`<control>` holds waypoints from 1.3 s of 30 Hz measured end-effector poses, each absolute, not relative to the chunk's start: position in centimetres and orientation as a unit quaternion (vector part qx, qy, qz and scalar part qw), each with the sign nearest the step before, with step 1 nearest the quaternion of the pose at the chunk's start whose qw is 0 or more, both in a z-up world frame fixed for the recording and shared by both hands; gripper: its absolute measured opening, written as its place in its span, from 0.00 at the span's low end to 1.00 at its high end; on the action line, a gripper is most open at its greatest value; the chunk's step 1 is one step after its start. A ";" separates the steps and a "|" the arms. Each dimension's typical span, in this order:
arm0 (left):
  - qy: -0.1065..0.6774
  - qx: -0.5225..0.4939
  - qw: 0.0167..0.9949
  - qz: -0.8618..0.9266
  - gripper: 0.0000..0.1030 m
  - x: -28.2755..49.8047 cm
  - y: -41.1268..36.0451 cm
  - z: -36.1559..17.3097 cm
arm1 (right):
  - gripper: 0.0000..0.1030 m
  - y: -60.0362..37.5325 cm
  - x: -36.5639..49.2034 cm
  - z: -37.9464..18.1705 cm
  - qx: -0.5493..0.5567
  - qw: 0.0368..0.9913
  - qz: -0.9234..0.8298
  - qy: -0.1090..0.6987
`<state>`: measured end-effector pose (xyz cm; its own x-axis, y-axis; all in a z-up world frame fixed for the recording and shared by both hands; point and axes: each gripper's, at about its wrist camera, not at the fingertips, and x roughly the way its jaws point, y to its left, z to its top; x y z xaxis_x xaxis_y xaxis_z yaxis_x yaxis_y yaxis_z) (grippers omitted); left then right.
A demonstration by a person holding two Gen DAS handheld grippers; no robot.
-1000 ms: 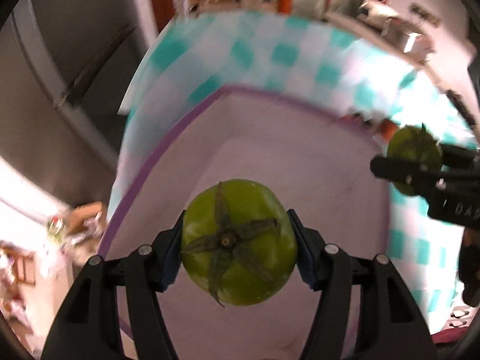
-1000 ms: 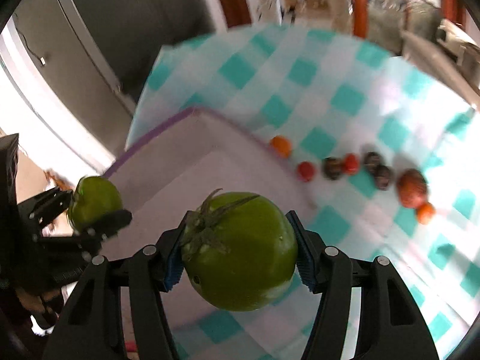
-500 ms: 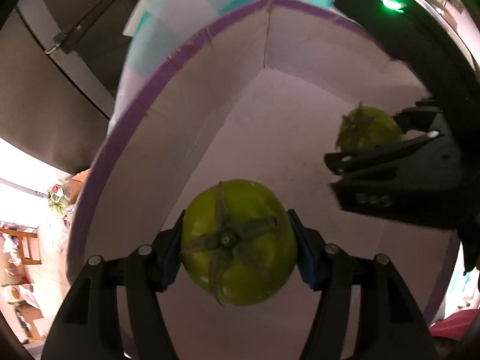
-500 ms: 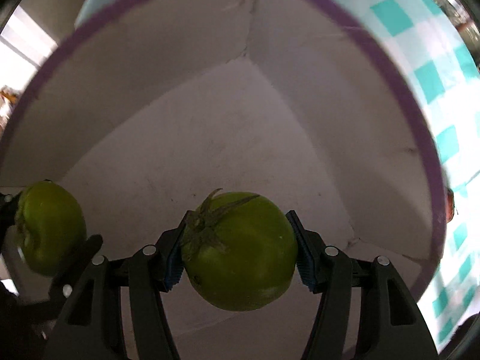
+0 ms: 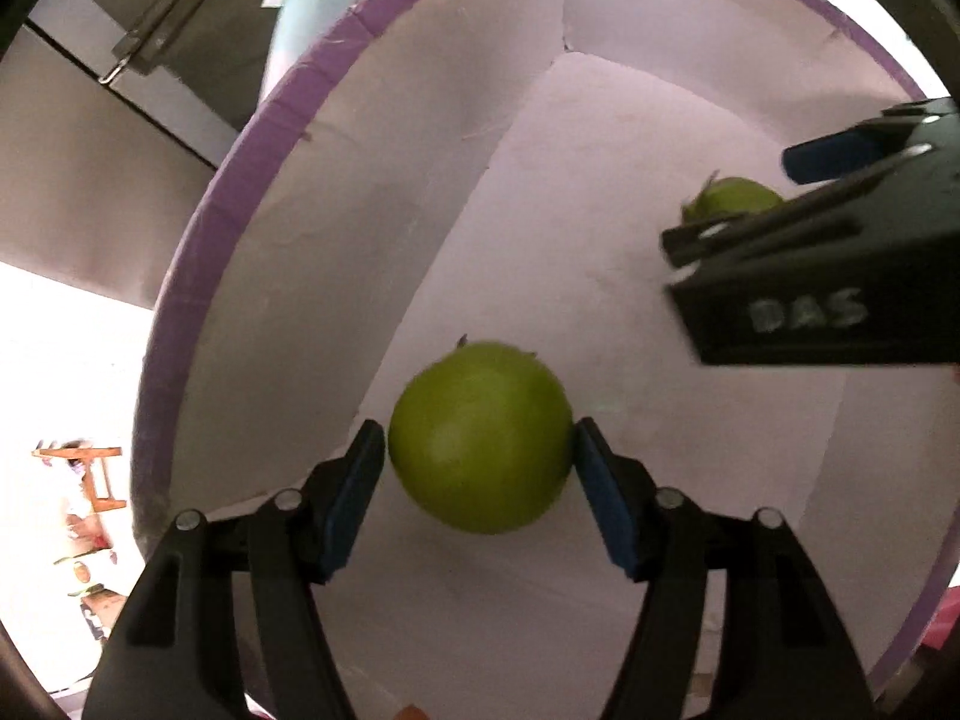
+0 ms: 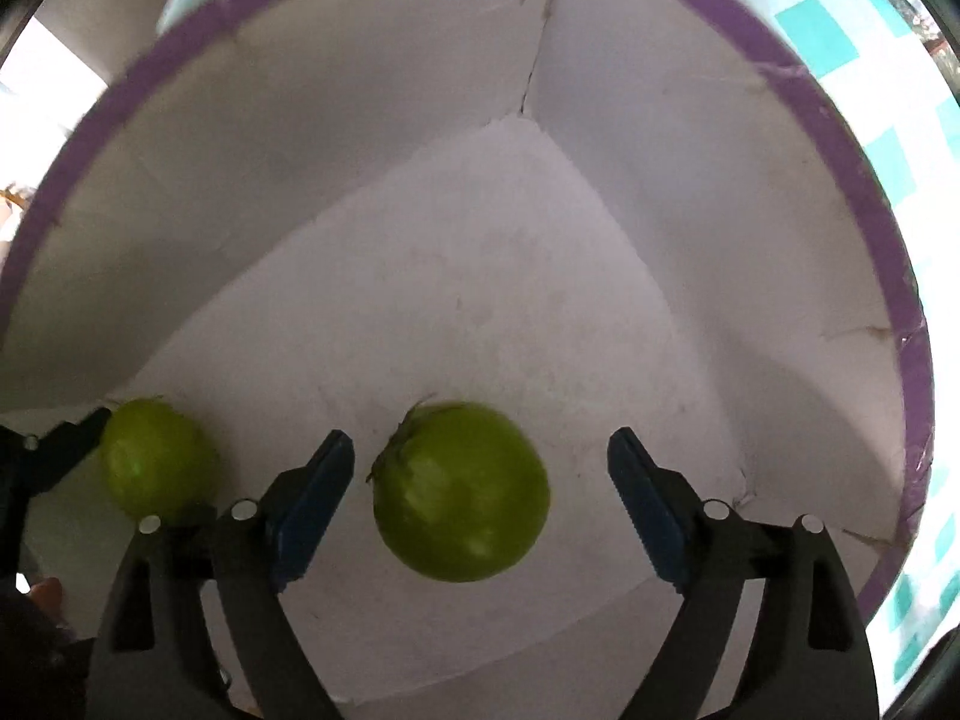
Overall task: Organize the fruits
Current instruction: 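Carry both green tomatoes into the white box and open both tools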
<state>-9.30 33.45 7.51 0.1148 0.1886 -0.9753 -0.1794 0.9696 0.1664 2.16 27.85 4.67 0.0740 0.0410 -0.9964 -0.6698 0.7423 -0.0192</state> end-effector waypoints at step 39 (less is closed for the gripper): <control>0.353 0.038 0.933 0.064 0.99 -4.7 7.5 22.9 | 0.96 -15.3 7.2 13.9 0.105 0.881 0.133 0.442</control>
